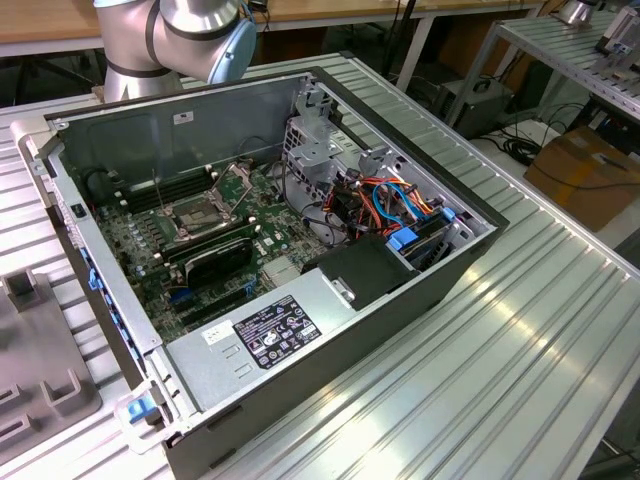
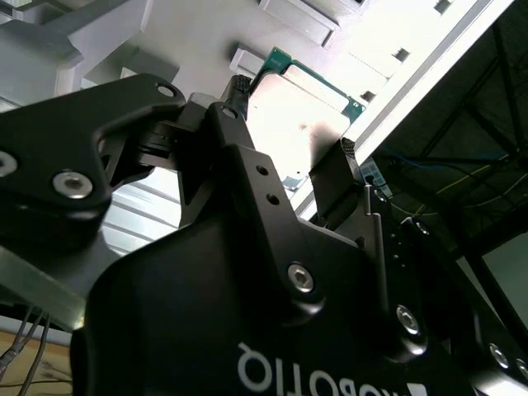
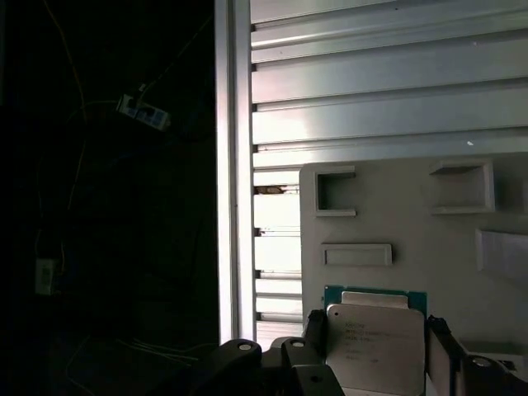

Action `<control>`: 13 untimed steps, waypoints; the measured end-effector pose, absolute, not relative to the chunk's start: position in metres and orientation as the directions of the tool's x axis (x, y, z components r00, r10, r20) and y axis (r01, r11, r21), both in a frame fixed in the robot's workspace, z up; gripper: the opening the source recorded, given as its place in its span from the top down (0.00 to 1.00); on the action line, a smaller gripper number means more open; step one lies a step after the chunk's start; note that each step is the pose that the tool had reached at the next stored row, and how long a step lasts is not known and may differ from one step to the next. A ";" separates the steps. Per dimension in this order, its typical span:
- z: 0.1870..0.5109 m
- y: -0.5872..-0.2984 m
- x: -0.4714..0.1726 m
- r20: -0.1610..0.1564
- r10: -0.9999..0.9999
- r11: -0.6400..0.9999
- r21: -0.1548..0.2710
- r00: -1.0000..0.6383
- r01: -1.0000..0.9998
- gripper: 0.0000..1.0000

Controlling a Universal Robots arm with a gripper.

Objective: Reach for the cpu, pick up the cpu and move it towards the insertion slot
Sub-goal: 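Pick up the cpu and move it towards the insertion slot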

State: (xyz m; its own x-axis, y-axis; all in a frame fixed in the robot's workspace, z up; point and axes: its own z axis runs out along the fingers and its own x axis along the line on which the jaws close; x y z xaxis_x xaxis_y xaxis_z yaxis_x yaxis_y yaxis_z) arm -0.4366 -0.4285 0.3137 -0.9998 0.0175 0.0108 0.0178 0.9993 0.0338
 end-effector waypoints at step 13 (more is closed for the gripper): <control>0.322 -0.429 -0.437 0.011 0.017 0.999 0.034 -1.000 0.018 0.45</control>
State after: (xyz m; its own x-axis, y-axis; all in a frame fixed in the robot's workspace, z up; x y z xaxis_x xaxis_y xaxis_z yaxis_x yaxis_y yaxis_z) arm -0.4365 -0.4285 0.3217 -0.9998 0.0175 0.0107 0.0178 0.9993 0.0339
